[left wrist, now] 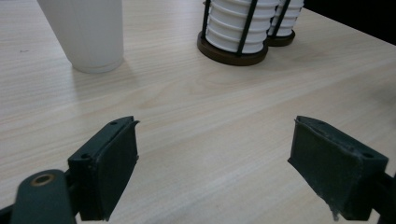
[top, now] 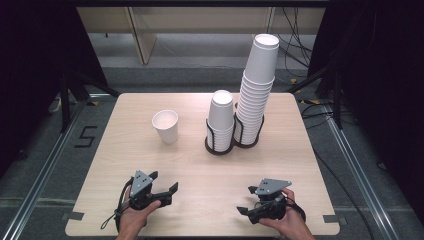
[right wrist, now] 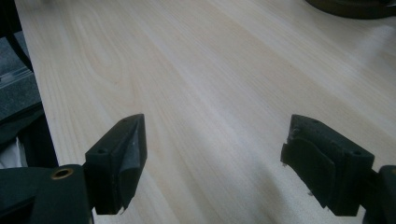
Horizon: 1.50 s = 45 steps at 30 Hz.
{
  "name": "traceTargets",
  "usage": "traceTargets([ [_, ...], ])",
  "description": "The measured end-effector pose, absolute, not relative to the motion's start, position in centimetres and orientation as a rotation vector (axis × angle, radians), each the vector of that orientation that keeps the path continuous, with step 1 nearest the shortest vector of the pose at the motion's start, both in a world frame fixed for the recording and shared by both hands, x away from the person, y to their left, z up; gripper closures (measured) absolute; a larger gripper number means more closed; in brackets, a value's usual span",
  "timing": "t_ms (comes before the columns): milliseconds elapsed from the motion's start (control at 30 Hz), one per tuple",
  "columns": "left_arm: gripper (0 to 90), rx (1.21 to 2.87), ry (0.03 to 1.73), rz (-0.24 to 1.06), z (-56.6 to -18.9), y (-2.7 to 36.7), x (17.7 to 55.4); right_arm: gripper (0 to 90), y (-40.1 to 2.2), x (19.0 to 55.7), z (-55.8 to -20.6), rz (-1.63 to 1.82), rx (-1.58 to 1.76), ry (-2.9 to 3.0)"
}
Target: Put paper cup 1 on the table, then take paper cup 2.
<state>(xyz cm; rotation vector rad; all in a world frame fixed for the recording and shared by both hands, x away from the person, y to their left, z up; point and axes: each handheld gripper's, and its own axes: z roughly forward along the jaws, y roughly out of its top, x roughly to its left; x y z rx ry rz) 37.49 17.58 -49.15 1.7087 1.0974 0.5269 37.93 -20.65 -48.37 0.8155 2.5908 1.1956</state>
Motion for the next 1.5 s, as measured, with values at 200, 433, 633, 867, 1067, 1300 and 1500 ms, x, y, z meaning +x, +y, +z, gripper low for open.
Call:
traceTargets([
  [200,14.5,1.766,1.069,0.502,-49.8,16.4,35.9,21.9,-20.3,38.0,-48.4,1.201,0.841,2.595],
  [433,14.5,1.804,0.996,0.477,-49.7,14.8,34.7,21.9,-20.5,37.9,-48.1,1.224,0.86,2.582],
  [633,14.5,1.812,1.004,0.473,-49.7,15.1,34.8,21.5,-21.3,38.5,-46.2,1.277,0.877,2.473],
  [867,14.4,1.828,1.007,0.491,-50.0,15.5,35.4,19.6,-23.4,40.7,-42.0,1.314,0.976,2.302],
  [1067,14.4,1.822,0.965,0.503,-50.2,15.7,35.8,16.2,-24.8,43.3,-37.1,1.413,1.043,2.141],
  [1300,14.4,1.844,0.947,0.499,-50.2,15.5,35.9,15.6,-25.5,46.8,-31.3,1.464,1.059,2.063],
  [1500,14.3,1.846,0.936,0.5,-50.3,15.4,35.9,15.6,-25.6,49.9,-26.8,1.473,1.077,1.974],
])
